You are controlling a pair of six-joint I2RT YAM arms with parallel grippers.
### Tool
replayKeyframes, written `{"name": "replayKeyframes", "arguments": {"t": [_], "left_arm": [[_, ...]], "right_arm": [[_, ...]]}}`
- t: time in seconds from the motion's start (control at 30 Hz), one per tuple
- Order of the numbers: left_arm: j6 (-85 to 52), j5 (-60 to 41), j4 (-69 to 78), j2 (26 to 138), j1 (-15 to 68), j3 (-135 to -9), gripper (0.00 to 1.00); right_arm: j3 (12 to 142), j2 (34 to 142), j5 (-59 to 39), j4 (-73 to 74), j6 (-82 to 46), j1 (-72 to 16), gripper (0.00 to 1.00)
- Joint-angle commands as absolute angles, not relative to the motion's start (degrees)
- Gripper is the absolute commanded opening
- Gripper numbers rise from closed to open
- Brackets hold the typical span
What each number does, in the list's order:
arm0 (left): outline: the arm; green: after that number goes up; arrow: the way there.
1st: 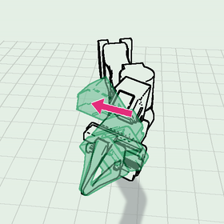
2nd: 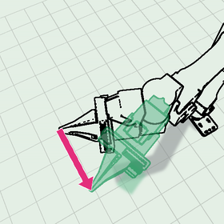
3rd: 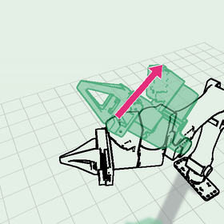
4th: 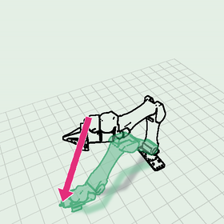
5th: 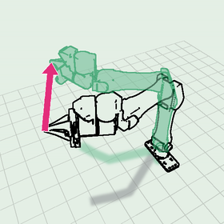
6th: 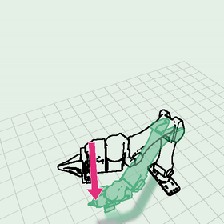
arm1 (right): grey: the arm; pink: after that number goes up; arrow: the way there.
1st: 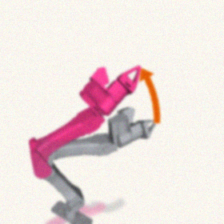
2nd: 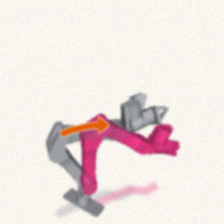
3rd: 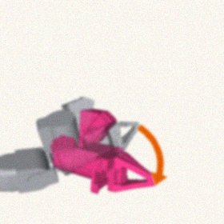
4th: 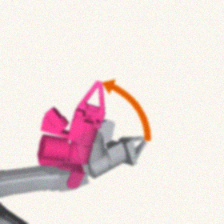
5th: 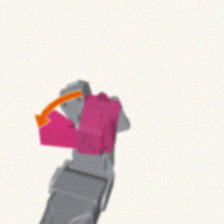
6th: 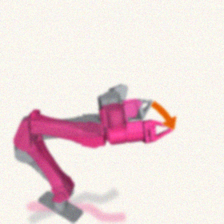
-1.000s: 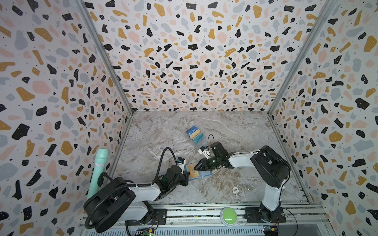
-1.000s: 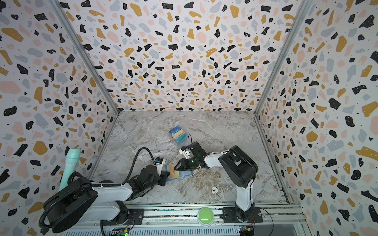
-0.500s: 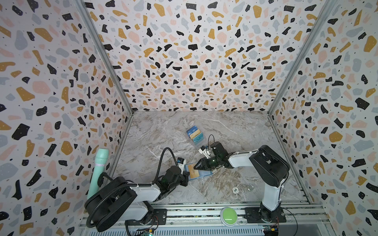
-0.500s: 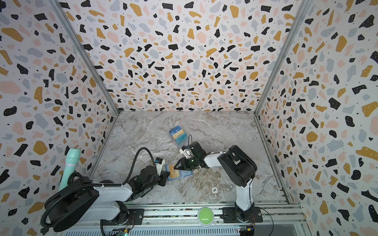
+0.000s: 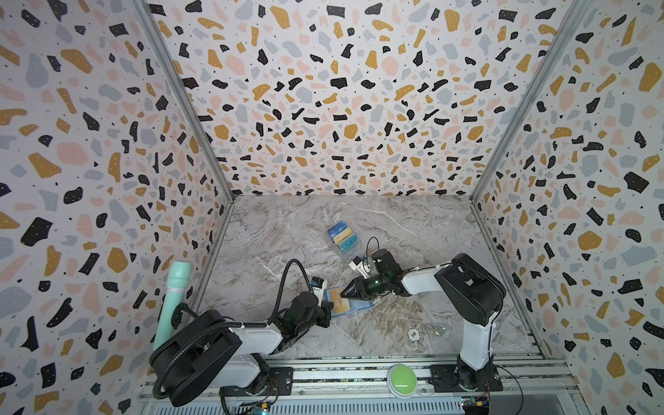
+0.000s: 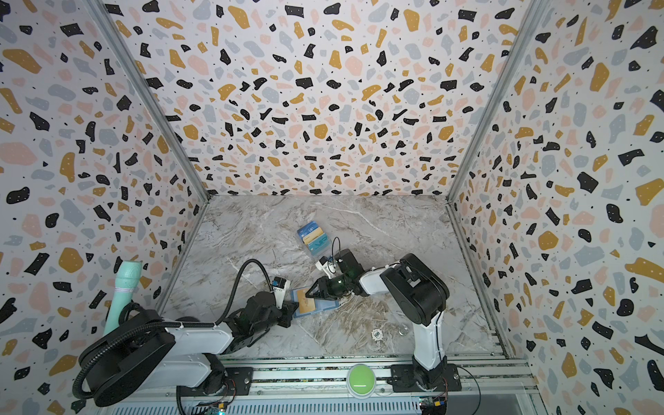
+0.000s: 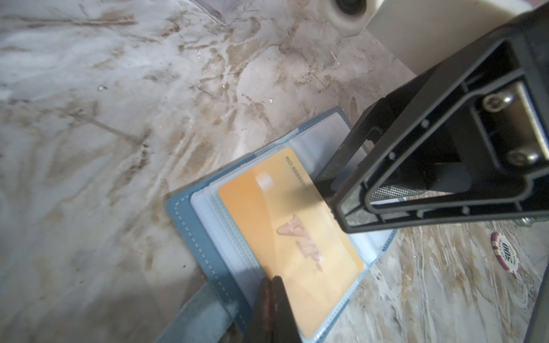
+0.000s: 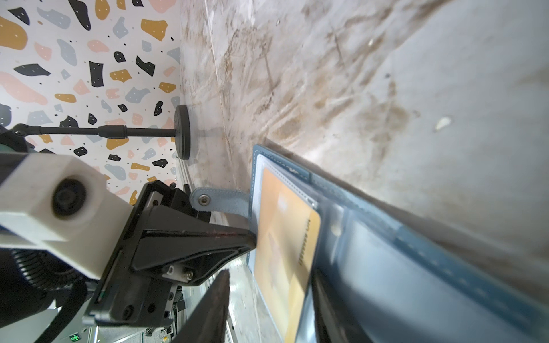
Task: Take the credit cards out of the card holder
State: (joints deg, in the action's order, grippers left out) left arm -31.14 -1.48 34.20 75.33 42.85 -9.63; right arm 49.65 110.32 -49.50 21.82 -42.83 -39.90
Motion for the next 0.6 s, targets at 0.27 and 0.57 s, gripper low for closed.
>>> {"name": "replayKeyframes", "arguments": {"t": [0.27, 0.57], "left_arm": [[-31.5, -1.3, 28.3, 76.6, 42.7, -8.6, 0.00], [-31.5, -0.3, 26.5, 75.0, 42.7, -8.7, 0.00]], "right_arm": [[49.6, 110.7, -55.9, 22.8, -41.7, -40.2, 0.43], [49.3, 111.7, -58.9, 25.2, -42.1, -40.1, 0.41]]}}
